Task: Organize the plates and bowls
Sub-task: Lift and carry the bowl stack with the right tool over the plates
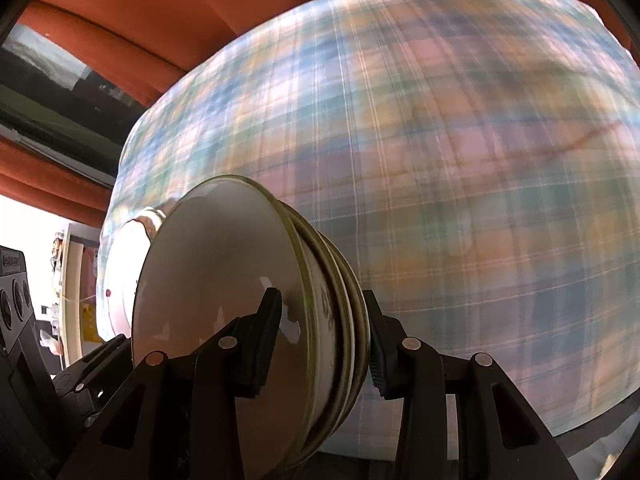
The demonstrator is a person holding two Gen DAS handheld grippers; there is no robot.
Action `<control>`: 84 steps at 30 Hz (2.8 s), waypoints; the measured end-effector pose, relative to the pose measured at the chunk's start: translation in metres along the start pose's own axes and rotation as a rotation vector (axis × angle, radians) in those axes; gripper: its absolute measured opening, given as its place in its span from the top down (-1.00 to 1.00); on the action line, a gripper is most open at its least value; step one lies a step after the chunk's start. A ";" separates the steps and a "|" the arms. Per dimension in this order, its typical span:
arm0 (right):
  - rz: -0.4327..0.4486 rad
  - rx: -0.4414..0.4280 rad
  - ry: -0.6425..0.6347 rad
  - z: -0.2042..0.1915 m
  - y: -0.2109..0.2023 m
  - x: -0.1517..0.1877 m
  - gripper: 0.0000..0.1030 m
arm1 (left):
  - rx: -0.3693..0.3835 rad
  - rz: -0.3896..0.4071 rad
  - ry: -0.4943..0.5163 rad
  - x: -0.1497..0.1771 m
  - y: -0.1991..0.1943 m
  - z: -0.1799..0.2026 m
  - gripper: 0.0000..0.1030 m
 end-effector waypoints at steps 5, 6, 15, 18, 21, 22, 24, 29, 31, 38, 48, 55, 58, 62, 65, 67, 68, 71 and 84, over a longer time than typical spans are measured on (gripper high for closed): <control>0.028 -0.009 -0.023 -0.011 -0.017 -0.001 0.17 | 0.003 0.028 -0.032 -0.001 -0.017 -0.003 0.15; 0.035 -0.009 -0.032 -0.015 -0.020 -0.002 0.17 | 0.007 0.031 -0.041 -0.001 -0.020 -0.005 0.15; 0.093 -0.006 -0.052 -0.046 -0.030 0.001 0.17 | 0.031 0.079 -0.032 -0.002 -0.037 -0.029 0.15; 0.114 -0.003 -0.042 -0.056 -0.031 0.004 0.17 | 0.045 0.092 -0.011 -0.003 -0.042 -0.040 0.15; 0.134 0.012 -0.030 -0.068 -0.031 0.008 0.17 | 0.057 0.096 0.011 -0.002 -0.046 -0.051 0.15; 0.139 0.017 -0.024 -0.072 -0.031 0.009 0.17 | 0.059 0.098 0.017 -0.002 -0.048 -0.055 0.15; 0.157 0.032 -0.018 -0.081 -0.031 0.013 0.17 | 0.063 0.095 0.025 -0.002 -0.049 -0.063 0.15; 0.168 0.040 0.005 -0.099 -0.028 0.021 0.17 | 0.084 0.097 0.044 0.001 -0.054 -0.084 0.15; 0.176 0.048 0.007 -0.107 -0.026 0.024 0.17 | 0.091 0.101 0.050 0.002 -0.056 -0.092 0.15; 0.192 0.063 0.000 -0.135 -0.019 0.032 0.17 | 0.107 0.113 0.049 0.008 -0.063 -0.120 0.15; 0.182 0.048 -0.044 -0.185 0.004 0.043 0.17 | 0.085 0.126 0.010 0.019 -0.074 -0.176 0.15; 0.168 0.031 -0.056 -0.216 0.025 0.050 0.17 | 0.068 0.120 0.001 0.024 -0.074 -0.211 0.15; 0.158 0.029 -0.051 -0.226 0.036 0.054 0.17 | 0.065 0.107 -0.003 0.026 -0.071 -0.224 0.15; 0.138 0.030 -0.041 -0.236 0.049 0.056 0.17 | 0.064 0.085 -0.008 0.028 -0.066 -0.236 0.15; 0.120 0.030 -0.033 -0.242 0.060 0.057 0.17 | 0.063 0.066 -0.013 0.029 -0.061 -0.246 0.15; 0.105 0.032 -0.028 -0.244 0.067 0.057 0.17 | 0.062 0.049 -0.015 0.030 -0.057 -0.251 0.15; 0.098 0.032 -0.025 -0.245 0.070 0.057 0.17 | 0.068 0.044 -0.014 0.029 -0.056 -0.253 0.15; 0.100 0.048 -0.018 -0.246 0.074 0.055 0.17 | 0.075 0.037 0.000 0.026 -0.053 -0.252 0.14; 0.082 0.133 0.014 -0.227 0.078 0.045 0.17 | 0.108 0.020 0.042 0.017 -0.040 -0.234 0.14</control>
Point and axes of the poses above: each gripper's, at about its wrist camera, not at the fingertips, and y roughly the way its jaws point, z to its right, x to its underside, the point moved 2 cm from there along y, roughly the way its jaws point, and after that the axes turned 7 degrees about y, right-handed, at the moved point
